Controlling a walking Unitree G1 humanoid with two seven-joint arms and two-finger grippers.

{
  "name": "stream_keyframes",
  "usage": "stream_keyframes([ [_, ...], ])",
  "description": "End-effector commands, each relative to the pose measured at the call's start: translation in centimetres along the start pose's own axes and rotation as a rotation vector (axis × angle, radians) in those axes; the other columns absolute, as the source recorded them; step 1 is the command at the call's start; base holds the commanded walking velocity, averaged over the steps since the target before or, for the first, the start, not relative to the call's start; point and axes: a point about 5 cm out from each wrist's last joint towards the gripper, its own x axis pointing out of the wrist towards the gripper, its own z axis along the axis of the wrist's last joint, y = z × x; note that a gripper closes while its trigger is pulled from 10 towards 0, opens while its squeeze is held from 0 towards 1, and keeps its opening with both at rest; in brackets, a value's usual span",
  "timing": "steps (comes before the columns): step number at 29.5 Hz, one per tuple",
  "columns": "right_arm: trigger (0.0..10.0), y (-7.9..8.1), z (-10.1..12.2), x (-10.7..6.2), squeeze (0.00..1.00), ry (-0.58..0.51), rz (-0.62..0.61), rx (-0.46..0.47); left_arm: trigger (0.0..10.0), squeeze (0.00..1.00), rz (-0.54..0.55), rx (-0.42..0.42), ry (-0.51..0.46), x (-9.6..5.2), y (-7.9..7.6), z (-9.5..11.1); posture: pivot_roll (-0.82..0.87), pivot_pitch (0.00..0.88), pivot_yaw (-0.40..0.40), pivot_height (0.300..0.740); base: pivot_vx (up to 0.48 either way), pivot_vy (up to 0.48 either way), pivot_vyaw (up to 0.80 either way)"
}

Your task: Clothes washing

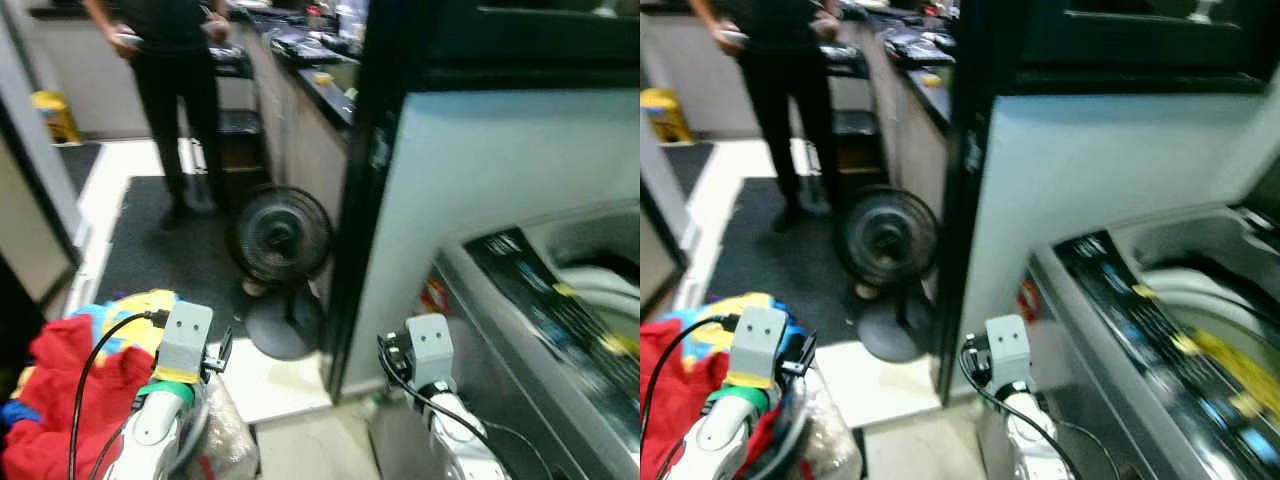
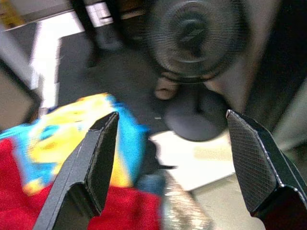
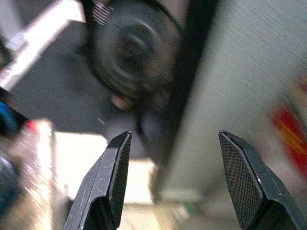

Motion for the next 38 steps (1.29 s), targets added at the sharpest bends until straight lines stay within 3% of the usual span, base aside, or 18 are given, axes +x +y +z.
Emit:
stream_keyframes([
  [1, 10.0, 0.7, -0.6, -0.2, 0.0, 0.016, 0.021, -0.014, 10.0, 0.0, 0.015, 0.015, 0.026, -0.2, 0.4, -0.8, 0.01, 0.1, 0.005, 0.74, 0.48, 0.0, 0.79],
  [9, 10.0, 0.4, -0.7, -0.5, 0.0, 0.011, 0.008, -0.004, 10.0, 0.0, 0.018, 0.02, 0.012, 0.1, 0.4, -0.4, 0.0, 0.092, 0.016, 0.74, 0.294, 0.0, 0.7],
  [20, 10.0, 1.3, -0.2, -0.4, 0.0, -0.04, 0.076, 0.046, 10.0, 0.0, 0.015, 0.015, 0.006, 0.3, 0.5, -0.3, -0.01, 0.099, 0.022, 0.74, 0.0, 0.0, 0.0],
  [38, 10.0, 2.0, -0.9, -0.8, 0.0, -0.016, 0.102, 0.016, 10.0, 0.0, -0.002, 0.025, 0.045, -0.1, 0.2, -1.3, 0.0, 0.112, 0.018, 0.74, 0.0, 0.0, 0.0],
])
